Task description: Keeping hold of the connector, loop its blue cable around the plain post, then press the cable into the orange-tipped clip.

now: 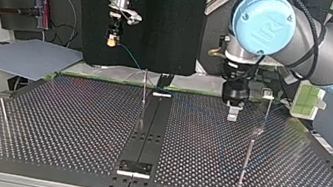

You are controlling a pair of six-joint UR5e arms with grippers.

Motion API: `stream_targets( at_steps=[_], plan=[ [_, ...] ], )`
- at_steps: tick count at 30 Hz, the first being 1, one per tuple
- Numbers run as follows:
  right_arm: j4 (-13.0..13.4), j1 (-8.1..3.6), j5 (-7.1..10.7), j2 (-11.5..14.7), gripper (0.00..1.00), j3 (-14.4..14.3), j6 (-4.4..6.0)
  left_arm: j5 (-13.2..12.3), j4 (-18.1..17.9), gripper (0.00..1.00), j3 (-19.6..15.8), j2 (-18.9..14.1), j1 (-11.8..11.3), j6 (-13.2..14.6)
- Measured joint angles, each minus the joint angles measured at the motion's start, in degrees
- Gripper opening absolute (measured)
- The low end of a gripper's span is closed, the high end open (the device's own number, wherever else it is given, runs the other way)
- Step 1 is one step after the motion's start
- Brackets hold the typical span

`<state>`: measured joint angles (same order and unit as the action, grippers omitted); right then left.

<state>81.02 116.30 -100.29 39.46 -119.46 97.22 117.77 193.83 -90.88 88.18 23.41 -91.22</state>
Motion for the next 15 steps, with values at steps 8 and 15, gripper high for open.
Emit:
stream_targets(
  at_steps=[8,15],
  plan=[
    [0.02,0.02,0.06,0.01,0.00,-0.02,0.00,5.08,-0.10,1.00,0.02,0.01,2.93,5.10],
    [0.04,0.02,0.08,0.01,0.00,-0.02,0.00,5.12,-0.88,1.00,0.02,0.03,2.76,7.22]
  ],
)
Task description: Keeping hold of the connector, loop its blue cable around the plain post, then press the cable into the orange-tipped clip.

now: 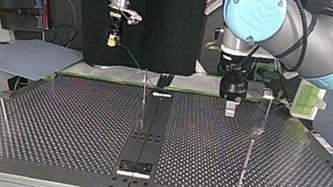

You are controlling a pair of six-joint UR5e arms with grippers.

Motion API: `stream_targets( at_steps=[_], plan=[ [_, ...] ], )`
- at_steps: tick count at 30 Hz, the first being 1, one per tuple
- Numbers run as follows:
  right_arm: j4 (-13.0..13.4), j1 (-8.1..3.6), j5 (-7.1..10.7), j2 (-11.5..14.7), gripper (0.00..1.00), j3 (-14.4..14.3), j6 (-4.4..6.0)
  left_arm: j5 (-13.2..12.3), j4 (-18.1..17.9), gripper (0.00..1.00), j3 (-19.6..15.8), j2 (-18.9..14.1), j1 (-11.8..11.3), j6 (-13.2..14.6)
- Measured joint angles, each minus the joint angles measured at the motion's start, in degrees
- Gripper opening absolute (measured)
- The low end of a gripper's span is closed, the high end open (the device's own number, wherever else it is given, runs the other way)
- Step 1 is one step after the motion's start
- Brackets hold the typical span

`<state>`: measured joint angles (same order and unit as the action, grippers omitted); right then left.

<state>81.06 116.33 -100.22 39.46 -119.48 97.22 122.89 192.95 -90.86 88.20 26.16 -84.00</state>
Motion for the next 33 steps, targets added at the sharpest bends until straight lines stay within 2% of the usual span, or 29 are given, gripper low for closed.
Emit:
stream_targets(
  at_steps=[7,16,23,33],
  plan=[
    [-0.06,0.00,0.01,0.02,0.00,0.00,0.00,0.12,-0.10,1.00,0.00,0.02,-0.40,-0.28],
    [-0.11,0.11,0.01,0.01,0.00,-0.01,0.00,2.49,-0.22,1.00,0.00,0.42,-2.21,-1.86],
    [-0.18,0.17,0.01,0.01,0.00,-0.01,0.00,1.78,-1.24,1.00,0.01,2.68,-3.65,-3.35],
    [-0.19,0.17,-0.02,0.01,0.00,-0.01,0.00,1.57,-2.88,1.00,0.61,3.04,-5.77,-4.37]
  ],
)
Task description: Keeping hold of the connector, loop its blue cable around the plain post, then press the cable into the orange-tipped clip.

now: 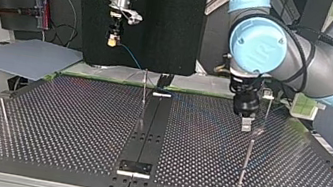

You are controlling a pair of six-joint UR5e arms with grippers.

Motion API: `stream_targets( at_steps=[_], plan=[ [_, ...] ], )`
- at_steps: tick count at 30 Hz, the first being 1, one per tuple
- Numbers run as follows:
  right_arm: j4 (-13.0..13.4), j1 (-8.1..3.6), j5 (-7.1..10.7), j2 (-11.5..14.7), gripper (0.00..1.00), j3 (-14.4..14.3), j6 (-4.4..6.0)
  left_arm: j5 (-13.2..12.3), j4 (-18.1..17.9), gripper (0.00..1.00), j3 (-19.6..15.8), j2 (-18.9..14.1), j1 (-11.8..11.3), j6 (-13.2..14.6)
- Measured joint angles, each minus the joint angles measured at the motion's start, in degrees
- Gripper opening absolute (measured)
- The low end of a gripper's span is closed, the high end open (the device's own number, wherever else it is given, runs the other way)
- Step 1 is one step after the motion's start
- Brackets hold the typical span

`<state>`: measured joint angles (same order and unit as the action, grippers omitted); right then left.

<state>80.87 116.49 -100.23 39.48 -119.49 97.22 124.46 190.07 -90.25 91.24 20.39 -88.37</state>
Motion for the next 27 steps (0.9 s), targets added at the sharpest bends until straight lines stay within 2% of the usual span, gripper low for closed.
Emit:
stream_targets(
  at_steps=[8,16,27],
  plan=[
    [0.00,0.00,0.03,0.03,0.00,-0.01,0.00,0.29,0.33,1.00,0.01,0.02,-0.94,-0.61],
    [0.05,-0.11,0.01,0.01,0.00,0.01,0.00,2.96,1.39,1.00,0.01,0.02,-1.21,-1.08],
    [0.19,-0.29,-0.03,-0.02,0.00,0.01,0.00,3.46,1.50,1.00,0.01,0.02,-1.33,-1.62]
  ],
)
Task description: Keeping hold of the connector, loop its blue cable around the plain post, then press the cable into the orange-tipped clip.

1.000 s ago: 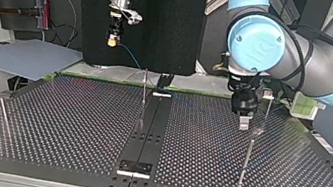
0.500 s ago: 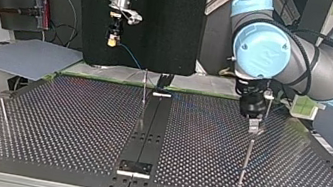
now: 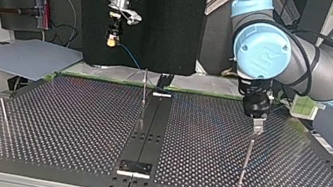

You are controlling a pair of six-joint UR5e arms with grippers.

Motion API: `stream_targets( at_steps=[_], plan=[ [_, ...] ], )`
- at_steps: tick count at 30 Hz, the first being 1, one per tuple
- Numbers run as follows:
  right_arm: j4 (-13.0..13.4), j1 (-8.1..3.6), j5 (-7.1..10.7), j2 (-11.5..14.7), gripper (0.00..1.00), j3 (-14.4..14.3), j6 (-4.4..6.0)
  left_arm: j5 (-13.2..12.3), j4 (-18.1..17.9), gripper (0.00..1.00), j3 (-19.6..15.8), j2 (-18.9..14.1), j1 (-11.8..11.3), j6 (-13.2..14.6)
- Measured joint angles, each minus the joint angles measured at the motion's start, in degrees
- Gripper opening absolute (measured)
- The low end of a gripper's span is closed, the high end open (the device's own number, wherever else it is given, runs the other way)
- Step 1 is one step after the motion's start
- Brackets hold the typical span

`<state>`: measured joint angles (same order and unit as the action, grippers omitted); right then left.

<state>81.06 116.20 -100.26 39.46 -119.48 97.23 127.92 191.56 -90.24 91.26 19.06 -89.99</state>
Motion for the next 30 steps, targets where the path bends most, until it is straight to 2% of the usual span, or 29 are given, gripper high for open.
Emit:
stream_targets(
  at_steps=[12,21,26,30],
  plan=[
    [-0.03,-0.13,0.04,0.03,0.00,0.00,0.00,-1.34,-0.88,1.00,0.00,0.01,-0.39,0.88],
    [-0.43,-0.13,0.06,0.03,0.00,-0.01,-0.19,-5.70,-5.17,1.00,0.00,0.51,-0.39,4.51],
    [-0.52,-0.04,0.06,0.03,0.00,-0.01,-0.32,-8.43,-7.97,1.00,0.00,2.69,-0.11,7.26],
    [-1.03,-0.17,0.01,0.02,0.00,-0.01,-0.29,-9.65,-10.42,1.00,0.00,4.20,-0.31,9.69]
  ],
)
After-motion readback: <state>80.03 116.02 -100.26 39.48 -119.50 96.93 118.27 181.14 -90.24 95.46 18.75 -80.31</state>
